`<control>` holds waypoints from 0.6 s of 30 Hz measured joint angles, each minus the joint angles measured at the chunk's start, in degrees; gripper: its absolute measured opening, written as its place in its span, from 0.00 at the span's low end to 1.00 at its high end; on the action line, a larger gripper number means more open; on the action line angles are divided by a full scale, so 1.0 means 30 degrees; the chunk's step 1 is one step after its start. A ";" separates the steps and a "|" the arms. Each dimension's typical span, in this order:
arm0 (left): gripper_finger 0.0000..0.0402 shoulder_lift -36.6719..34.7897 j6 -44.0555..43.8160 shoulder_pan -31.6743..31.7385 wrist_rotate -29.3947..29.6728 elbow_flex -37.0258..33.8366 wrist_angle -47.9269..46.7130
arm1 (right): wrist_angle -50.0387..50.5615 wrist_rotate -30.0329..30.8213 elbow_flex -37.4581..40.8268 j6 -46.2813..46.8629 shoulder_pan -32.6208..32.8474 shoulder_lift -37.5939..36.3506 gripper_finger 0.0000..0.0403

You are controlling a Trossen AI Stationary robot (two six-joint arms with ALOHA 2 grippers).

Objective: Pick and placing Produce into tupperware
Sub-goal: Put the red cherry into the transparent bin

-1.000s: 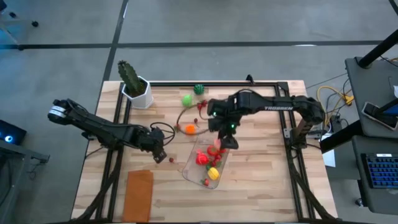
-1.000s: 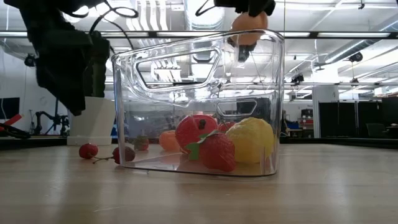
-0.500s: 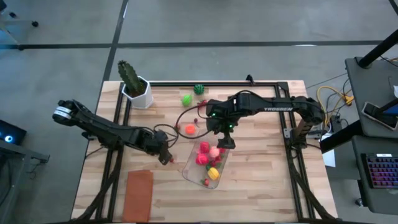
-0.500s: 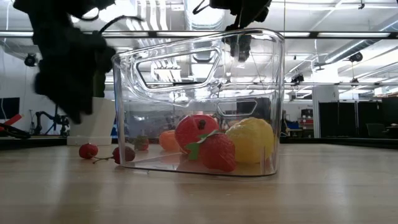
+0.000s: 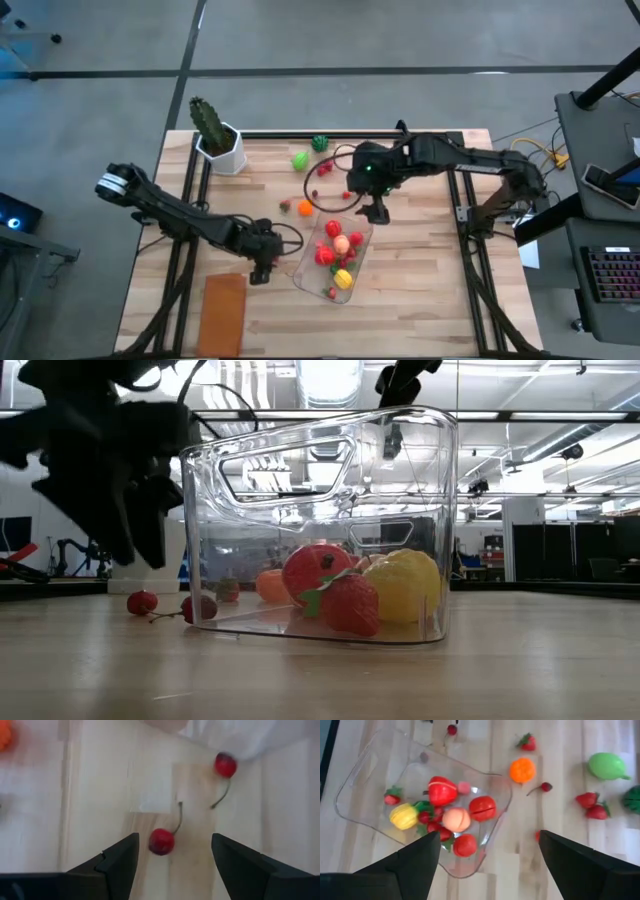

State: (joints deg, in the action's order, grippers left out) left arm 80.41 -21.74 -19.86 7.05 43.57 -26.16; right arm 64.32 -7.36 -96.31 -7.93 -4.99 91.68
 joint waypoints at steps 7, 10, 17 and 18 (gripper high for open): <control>0.58 0.1272 0.1608 0.0041 0.0173 -0.0029 0.0040 | -0.0030 0.0038 0.0000 0.0277 -0.1294 -0.0284 0.82; 0.58 0.1630 0.1946 0.0116 0.0217 -0.0029 0.0079 | -0.0041 0.0032 0.0000 0.0447 -0.1722 -0.0277 0.82; 0.54 0.2000 0.1938 0.0124 0.0248 -0.0029 0.0096 | -0.0142 0.0002 0.0000 0.0482 -0.2323 -0.0269 0.82; 0.52 0.2034 0.1977 0.0124 0.0248 -0.0029 0.0106 | -0.0172 -0.0003 0.0000 0.0477 -0.2377 -0.0269 0.82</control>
State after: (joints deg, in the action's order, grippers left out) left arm 86.51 -15.81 -19.49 7.79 43.48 -25.84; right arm 63.80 -7.37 -96.31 -6.50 -12.12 90.87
